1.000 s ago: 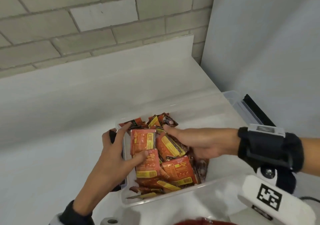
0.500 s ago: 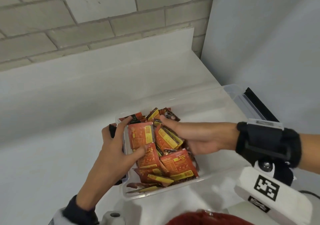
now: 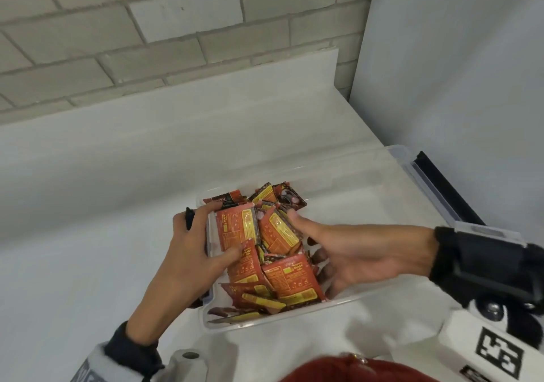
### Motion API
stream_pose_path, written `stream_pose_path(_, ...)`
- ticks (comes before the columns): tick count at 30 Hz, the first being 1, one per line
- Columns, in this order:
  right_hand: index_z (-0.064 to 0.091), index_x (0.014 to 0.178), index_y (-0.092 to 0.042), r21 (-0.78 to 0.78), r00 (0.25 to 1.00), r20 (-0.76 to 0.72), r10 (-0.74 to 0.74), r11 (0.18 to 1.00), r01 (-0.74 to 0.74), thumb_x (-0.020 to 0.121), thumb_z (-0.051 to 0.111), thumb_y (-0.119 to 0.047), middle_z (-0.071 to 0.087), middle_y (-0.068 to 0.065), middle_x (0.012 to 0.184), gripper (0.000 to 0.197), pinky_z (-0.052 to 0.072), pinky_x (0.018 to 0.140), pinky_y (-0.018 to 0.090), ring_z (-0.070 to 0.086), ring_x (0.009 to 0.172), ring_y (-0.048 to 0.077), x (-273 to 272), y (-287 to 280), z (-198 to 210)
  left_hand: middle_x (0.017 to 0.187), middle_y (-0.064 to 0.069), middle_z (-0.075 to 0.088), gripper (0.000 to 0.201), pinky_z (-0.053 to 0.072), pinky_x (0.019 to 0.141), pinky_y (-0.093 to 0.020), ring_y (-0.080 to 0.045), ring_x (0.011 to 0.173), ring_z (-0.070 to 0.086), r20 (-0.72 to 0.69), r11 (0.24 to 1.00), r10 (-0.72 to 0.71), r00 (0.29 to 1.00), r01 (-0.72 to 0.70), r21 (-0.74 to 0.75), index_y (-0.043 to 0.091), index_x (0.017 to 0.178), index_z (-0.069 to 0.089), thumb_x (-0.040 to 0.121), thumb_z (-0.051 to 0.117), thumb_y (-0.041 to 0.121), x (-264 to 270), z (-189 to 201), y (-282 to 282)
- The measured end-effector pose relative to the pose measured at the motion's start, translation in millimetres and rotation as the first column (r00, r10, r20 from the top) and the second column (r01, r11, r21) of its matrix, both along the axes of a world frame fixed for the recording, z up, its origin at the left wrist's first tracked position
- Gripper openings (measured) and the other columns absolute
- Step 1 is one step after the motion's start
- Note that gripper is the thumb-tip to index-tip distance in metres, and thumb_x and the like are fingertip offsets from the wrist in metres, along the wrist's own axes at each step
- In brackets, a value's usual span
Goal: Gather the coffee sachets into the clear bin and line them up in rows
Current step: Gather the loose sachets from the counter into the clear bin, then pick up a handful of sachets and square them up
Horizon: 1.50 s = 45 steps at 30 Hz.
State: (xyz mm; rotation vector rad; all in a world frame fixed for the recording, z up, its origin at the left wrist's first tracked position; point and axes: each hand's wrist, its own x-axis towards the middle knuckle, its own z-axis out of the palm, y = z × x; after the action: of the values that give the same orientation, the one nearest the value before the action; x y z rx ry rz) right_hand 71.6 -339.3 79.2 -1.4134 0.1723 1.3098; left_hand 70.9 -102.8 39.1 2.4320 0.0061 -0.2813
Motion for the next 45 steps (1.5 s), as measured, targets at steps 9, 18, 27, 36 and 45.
stream_pose_path(9, 0.049, 0.117, -0.033, -0.261, 0.818, 0.570, 0.075, 0.961, 0.094, 0.070, 0.075, -0.050, 0.057, -0.011, 0.112, 0.056, 0.048, 0.080, 0.019, 0.061, 0.096, 0.002, 1, -24, 15, 0.138, 0.028, 0.022, 0.063, 0.034, 0.096, -0.022, 0.000, 0.133, 0.013, 0.160, 0.905, -0.413, 0.896, 0.386, 0.178, 0.051, 0.122, 0.045, 0.067, 0.056, 0.081, -4, 56, 17)
stream_pose_path(18, 0.026, 0.108, -0.047, -0.394, 0.593, 0.713, 0.373, 0.914, -0.100, 0.080, 0.076, -0.035, 0.048, -0.013, 0.100, 0.059, 0.052, 0.077, 0.024, 0.053, 0.093, 0.005, -28, 0, 3, 0.111, 0.031, 0.043, 0.043, 0.029, 0.089, -0.002, 0.015, 0.112, 0.028, -0.249, 0.606, -0.735, 0.631, 0.776, 0.176, 0.041, 0.121, 0.048, 0.084, 0.070, 0.035, -7, 65, 10)
stream_pose_path(27, 0.052, 0.108, -0.030, -0.528, 0.427, 0.757, 0.495, 0.848, -0.046, 0.090, 0.065, -0.034, 0.032, -0.010, 0.100, 0.023, 0.037, 0.065, 0.017, 0.042, 0.083, 0.001, -28, 12, -14, 0.107, 0.016, 0.054, 0.038, 0.036, 0.082, -0.009, 0.006, 0.101, 0.040, -0.268, 0.594, -0.745, 0.610, 0.791, 0.150, 0.031, 0.114, 0.055, 0.081, 0.073, 0.033, 3, 59, 1)
stream_pose_path(36, 0.053, 0.091, -0.032, -0.406, 0.442, 0.810, 0.386, 0.912, -0.051, 0.092, 0.059, -0.039, 0.050, -0.014, 0.092, 0.010, 0.041, 0.068, 0.022, 0.046, 0.077, 0.001, -27, 3, -7, 0.091, 0.017, 0.061, 0.016, 0.041, 0.081, -0.025, -0.001, 0.093, 0.040, -0.117, 0.528, -0.820, 0.560, 0.820, 0.221, 0.031, 0.100, 0.066, 0.089, 0.061, 0.041, 1, 42, 1)
stream_pose_path(45, 0.052, 0.071, -0.021, -0.140, 0.374, 0.923, 0.087, 0.983, 0.116, 0.085, 0.064, -0.026, 0.057, -0.002, 0.077, 0.019, 0.045, 0.061, 0.027, 0.053, 0.071, 0.010, -20, -12, 8, 0.093, 0.015, 0.064, 0.016, 0.046, 0.078, -0.028, -0.015, 0.096, 0.054, 0.113, 0.687, -0.719, 0.685, 0.726, -0.029, 0.037, 0.098, 0.071, 0.088, 0.059, 0.041, 30, 80, 12)
